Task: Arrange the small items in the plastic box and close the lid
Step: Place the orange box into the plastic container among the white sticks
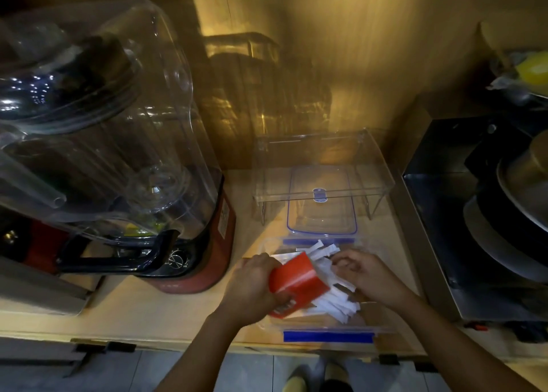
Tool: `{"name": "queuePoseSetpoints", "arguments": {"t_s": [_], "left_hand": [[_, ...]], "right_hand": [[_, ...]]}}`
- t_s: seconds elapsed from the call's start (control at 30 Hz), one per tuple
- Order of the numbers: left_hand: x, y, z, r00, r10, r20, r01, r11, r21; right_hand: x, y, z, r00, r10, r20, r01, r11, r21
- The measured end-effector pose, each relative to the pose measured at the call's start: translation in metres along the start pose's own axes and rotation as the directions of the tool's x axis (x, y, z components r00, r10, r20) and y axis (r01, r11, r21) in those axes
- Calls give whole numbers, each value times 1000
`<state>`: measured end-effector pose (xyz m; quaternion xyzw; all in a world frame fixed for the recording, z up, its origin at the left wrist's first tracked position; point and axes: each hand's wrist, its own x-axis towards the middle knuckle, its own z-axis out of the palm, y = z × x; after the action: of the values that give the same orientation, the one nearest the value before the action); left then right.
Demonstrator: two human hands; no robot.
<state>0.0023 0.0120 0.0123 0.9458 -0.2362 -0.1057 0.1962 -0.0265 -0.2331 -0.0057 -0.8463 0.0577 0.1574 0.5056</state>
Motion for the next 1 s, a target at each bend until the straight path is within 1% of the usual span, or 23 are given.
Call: {"name": "queuePoseSetpoints", "arguments": {"t_s": [0.07, 0.13, 0.23, 0.3, 0.37, 0.43, 0.57, 0.67, 0.73, 0.83, 0.93, 1.0], "left_hand": [[-3, 1, -8, 989, -121, -84, 105, 979, -175], [-6, 4, -12, 967, -233, -101, 188, 924, -333], [-5, 5, -15, 920, -376, -112, 271, 815, -513], [-4, 4, -17, 885, -454, -105, 309, 740, -598], [-5, 4, -17, 866, -494, -74, 318, 659, -681], [-8, 5, -17, 854, -515, -68, 305, 603, -737], [-13, 5, -13, 818, -573, -46, 299, 493, -817], [-14, 7, -11, 796, -605, -11, 307, 419, -854], [-14, 7, -11, 790, -613, -6, 309, 407, -860], [-14, 7, -10, 787, -617, -8, 326, 426, -844], [-16, 7, -9, 797, -603, -28, 333, 479, -812], [-18, 8, -9, 807, -587, -73, 339, 560, -756]], "right_hand": [[3, 4, -1, 999, -4, -54, 3, 1000, -19], [6, 6, 3, 999, -17, -48, 11, 993, -115], [14, 5, 14, 996, -74, 40, 83, 953, -291], [20, 2, 22, 980, -157, 119, 193, 884, -425], [28, 0, 31, 952, -227, 207, 303, 804, -512], [36, -3, 41, 929, -254, 270, 367, 739, -566], [51, -4, 62, 910, -235, 340, 411, 605, -682], [56, -2, 71, 886, -220, 407, 459, 529, -714], [57, -3, 72, 893, -151, 424, 438, 508, -742], [57, -8, 70, 902, -85, 423, 392, 571, -721], [56, -12, 60, 872, -33, 488, 428, 534, -729], [57, -14, 51, 855, -9, 518, 437, 551, -711]]}}
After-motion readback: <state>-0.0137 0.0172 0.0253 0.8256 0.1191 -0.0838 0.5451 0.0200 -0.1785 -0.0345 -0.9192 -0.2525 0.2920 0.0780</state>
